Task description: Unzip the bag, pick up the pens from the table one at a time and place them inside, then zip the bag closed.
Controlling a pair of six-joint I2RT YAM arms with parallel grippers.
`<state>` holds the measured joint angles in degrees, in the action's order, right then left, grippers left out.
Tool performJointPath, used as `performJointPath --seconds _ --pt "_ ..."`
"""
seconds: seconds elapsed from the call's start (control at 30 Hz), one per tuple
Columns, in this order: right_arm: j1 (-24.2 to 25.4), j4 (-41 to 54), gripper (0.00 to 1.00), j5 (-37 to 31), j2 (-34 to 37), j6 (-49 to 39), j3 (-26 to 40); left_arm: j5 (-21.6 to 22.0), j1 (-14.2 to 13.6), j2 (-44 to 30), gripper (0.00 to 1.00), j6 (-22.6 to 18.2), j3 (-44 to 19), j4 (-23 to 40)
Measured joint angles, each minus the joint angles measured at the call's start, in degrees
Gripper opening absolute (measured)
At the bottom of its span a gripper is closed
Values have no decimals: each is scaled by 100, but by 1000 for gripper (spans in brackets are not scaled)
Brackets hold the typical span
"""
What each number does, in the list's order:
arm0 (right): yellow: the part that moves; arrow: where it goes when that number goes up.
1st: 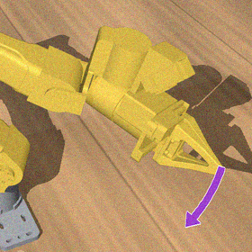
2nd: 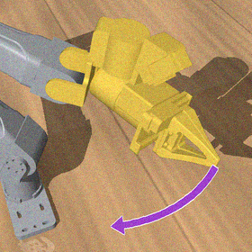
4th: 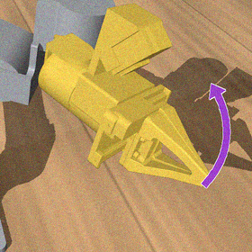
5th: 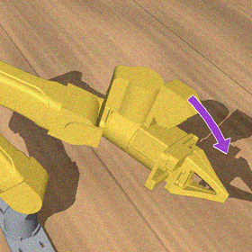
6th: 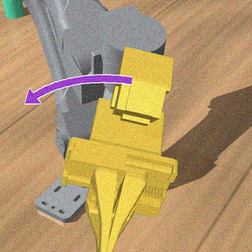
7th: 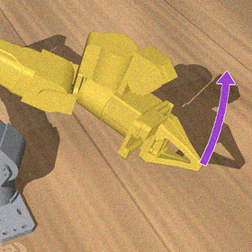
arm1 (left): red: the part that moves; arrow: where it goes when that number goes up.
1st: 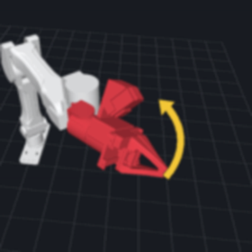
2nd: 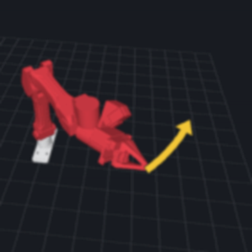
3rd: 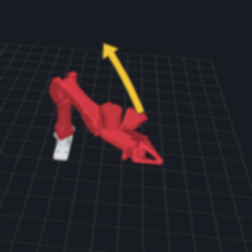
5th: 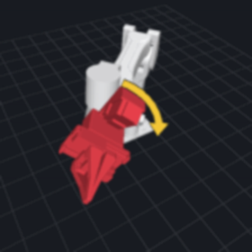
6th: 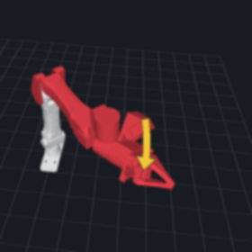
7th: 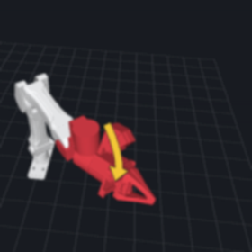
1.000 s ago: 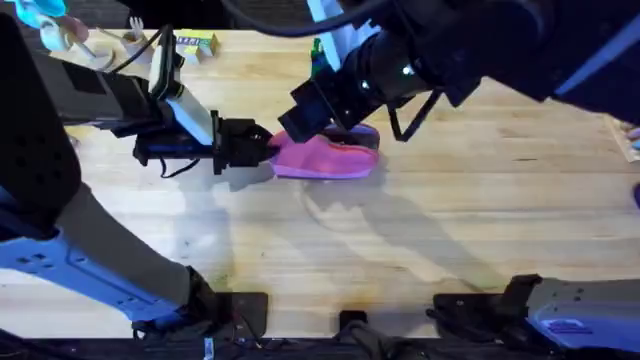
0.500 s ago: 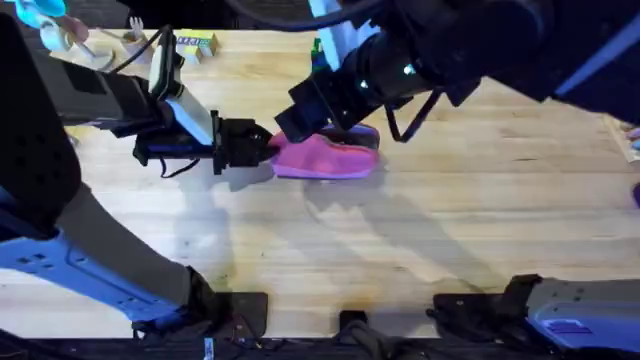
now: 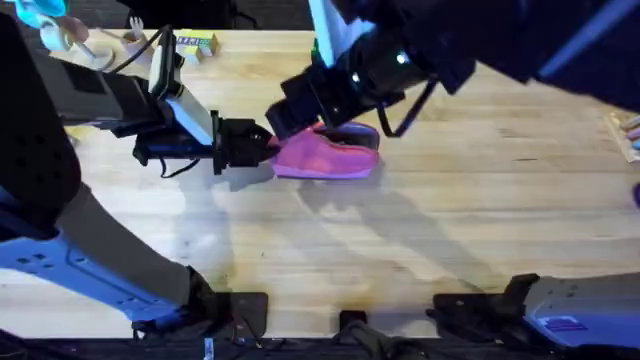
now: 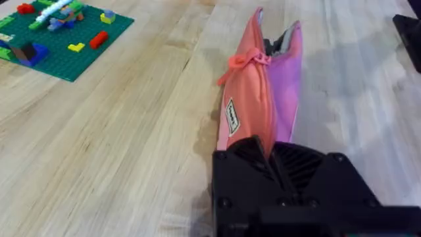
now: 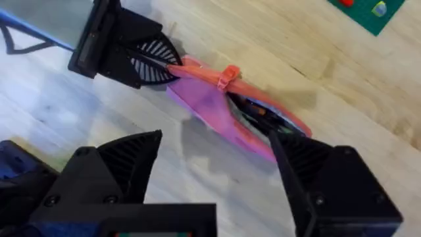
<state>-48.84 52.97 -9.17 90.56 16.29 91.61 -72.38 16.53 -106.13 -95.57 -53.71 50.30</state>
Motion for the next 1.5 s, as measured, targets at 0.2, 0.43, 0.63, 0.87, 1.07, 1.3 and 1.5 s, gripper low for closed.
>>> performJointPath --seconds 0.2,0.43,0.63,0.87,1.07,1.3,1.5 --pt "124 619 998 22 769 293 850 0 0 0 42 0 0 0" --pt "205 512 998 24 1001 543 853 0 0 0 42 0 0 0" --pt "289 235 998 24 1308 901 853 0 0 0 42 0 0 1" --pt "289 -65 998 23 1474 952 853 0 0 0 42 0 0 1" --pt "289 -72 997 22 1622 1026 853 0 0 0 42 2 0 0" --pt "289 -139 998 21 1717 1200 853 0 0 0 42 0 0 2" --pt "291 -262 998 22 1915 1433 853 0 0 0 42 0 0 0"
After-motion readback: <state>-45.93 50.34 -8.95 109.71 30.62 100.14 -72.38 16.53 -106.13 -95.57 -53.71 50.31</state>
